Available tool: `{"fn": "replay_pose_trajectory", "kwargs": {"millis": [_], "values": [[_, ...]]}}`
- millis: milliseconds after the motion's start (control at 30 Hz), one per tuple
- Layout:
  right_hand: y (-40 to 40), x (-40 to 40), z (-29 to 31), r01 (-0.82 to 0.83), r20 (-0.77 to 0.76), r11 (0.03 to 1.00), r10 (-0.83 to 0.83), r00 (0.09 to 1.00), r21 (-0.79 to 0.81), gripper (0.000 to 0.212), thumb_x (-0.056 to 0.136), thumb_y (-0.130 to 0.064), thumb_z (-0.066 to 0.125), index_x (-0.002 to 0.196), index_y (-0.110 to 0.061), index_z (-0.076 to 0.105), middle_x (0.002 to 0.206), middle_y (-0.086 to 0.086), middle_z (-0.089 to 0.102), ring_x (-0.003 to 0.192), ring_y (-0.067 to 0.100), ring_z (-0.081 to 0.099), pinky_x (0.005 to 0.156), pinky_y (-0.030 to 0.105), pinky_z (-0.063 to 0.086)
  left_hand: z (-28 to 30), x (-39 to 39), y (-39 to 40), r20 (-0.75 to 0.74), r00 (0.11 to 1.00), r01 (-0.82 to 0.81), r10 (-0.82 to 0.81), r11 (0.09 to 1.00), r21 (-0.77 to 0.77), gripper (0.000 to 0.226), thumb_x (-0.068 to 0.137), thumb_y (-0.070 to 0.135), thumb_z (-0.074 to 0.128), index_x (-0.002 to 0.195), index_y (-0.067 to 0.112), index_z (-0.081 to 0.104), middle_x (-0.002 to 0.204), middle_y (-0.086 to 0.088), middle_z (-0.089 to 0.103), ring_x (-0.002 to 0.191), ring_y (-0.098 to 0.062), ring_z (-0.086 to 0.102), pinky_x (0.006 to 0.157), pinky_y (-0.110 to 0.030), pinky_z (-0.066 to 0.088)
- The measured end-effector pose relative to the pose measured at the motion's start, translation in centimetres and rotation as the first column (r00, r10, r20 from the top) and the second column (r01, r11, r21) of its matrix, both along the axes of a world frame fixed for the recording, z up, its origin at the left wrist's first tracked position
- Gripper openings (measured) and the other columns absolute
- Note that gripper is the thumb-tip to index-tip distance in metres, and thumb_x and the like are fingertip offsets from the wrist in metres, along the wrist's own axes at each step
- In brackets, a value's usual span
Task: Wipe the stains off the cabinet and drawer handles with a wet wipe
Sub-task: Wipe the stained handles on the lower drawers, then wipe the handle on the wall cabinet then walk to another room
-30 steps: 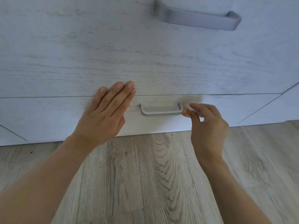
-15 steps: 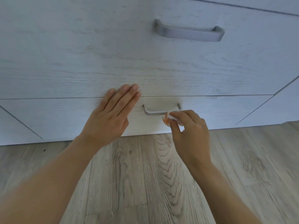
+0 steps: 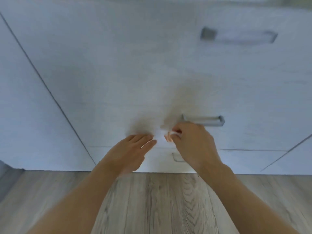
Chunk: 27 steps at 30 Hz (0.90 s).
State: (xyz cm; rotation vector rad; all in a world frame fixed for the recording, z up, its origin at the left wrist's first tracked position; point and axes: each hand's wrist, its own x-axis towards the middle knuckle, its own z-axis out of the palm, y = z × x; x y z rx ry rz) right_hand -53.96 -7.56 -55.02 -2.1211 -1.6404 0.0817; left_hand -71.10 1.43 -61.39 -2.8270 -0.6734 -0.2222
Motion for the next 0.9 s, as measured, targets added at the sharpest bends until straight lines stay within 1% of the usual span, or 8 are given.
{"fn": "replay_pose_trajectory", "kwargs": {"millis": [100,167,233,367,533,633,733,900], "values": [[0.1,-1.1,5.1,-0.036,0.025,0.983,0.041,0.999,-0.181,0.018,0.092,-0.021,0.048,0.091,-0.017,0.065,0.089,-0.001,0.064,0.079,0.019,0.061,0.072,0.031,0.050,5.3,-1.7,-1.1,-0.022,0.992,-0.126,0.124,0.982,-0.139,0.056,0.053,0.011,0.085,0.107,0.012,0.071,0.107,-0.004,0.070,0.084,-0.018,0.069,0.069,-0.027,0.057],[0.3,-1.6,9.0,-0.068,0.022,0.964,0.077,0.997,-0.257,0.019,0.092,-0.018,0.046,0.095,-0.016,0.065,0.094,0.001,0.063,0.084,0.021,0.060,0.077,0.033,0.049,9.4,-2.7,-1.7,-0.028,0.984,-0.179,0.177,0.960,-0.216,0.047,0.067,0.010,0.078,0.112,0.011,0.068,0.112,-0.004,0.067,0.088,-0.020,0.068,0.074,-0.030,0.056],[0.6,-2.1,13.2,-0.087,0.009,0.941,0.095,0.995,-0.327,0.020,0.092,-0.017,0.046,0.097,-0.015,0.066,0.096,0.001,0.065,0.087,0.022,0.061,0.074,0.029,0.047,13.7,-3.5,-2.0,-0.047,0.971,-0.236,0.232,0.928,-0.287,0.041,0.082,0.009,0.064,0.122,0.010,0.061,0.121,-0.004,0.063,0.097,-0.023,0.064,0.083,-0.034,0.053],[1.1,-3.2,22.6,-0.127,0.012,0.911,0.143,0.990,-0.392,0.018,0.090,-0.016,0.049,0.096,-0.013,0.066,0.094,0.002,0.067,0.086,0.022,0.062,0.069,0.028,0.042,22.8,-4.5,-2.0,-0.060,0.951,-0.307,0.303,0.900,-0.311,0.044,0.096,0.018,0.045,0.140,0.016,0.042,0.138,0.001,0.049,0.116,-0.018,0.054,0.098,-0.030,0.041],[1.4,-4.9,34.9,-0.229,-0.018,0.841,0.253,0.967,-0.490,0.015,0.084,-0.011,0.053,0.092,-0.007,0.065,0.094,0.007,0.067,0.078,0.023,0.062,0.065,0.026,0.042,35.3,-6.2,-3.0,-0.028,0.919,-0.381,0.393,0.868,-0.317,0.044,0.098,0.025,0.040,0.142,0.022,0.037,0.139,0.006,0.047,0.118,-0.014,0.048,0.097,-0.026,0.036],[1.5,-6.3,42.1,-0.281,-0.056,0.805,0.297,0.953,-0.523,0.017,0.088,-0.018,0.054,0.099,-0.010,0.064,0.098,0.006,0.065,0.087,0.025,0.062,0.067,0.025,0.041,43.2,-8.2,-3.4,0.016,0.900,-0.410,0.436,0.858,-0.310,0.043,0.098,0.027,0.040,0.141,0.022,0.040,0.133,0.005,0.052,0.113,-0.015,0.051,0.095,-0.026,0.037],[2.5,-8.4,48.4,-0.315,-0.064,0.806,0.329,0.942,-0.501,0.017,0.089,-0.020,0.055,0.100,-0.010,0.064,0.099,0.005,0.065,0.088,0.024,0.062,0.067,0.026,0.040,49.9,-11.5,-2.5,0.056,0.882,-0.439,0.468,0.859,-0.263,0.041,0.097,0.027,0.041,0.138,0.022,0.043,0.126,0.005,0.057,0.107,-0.014,0.054,0.093,-0.024,0.038],[5.5,-14.7,55.1,-0.345,-0.076,0.851,0.344,0.936,-0.397,0.015,0.087,-0.020,0.057,0.094,-0.010,0.066,0.098,0.006,0.065,0.089,0.024,0.061,0.066,0.027,0.039,56.5,-18.9,0.3,0.145,0.857,-0.460,0.494,0.862,-0.213,0.041,0.094,0.024,0.050,0.135,0.016,0.051,0.129,0.000,0.058,0.112,-0.018,0.057,0.093,-0.029,0.045]]}}
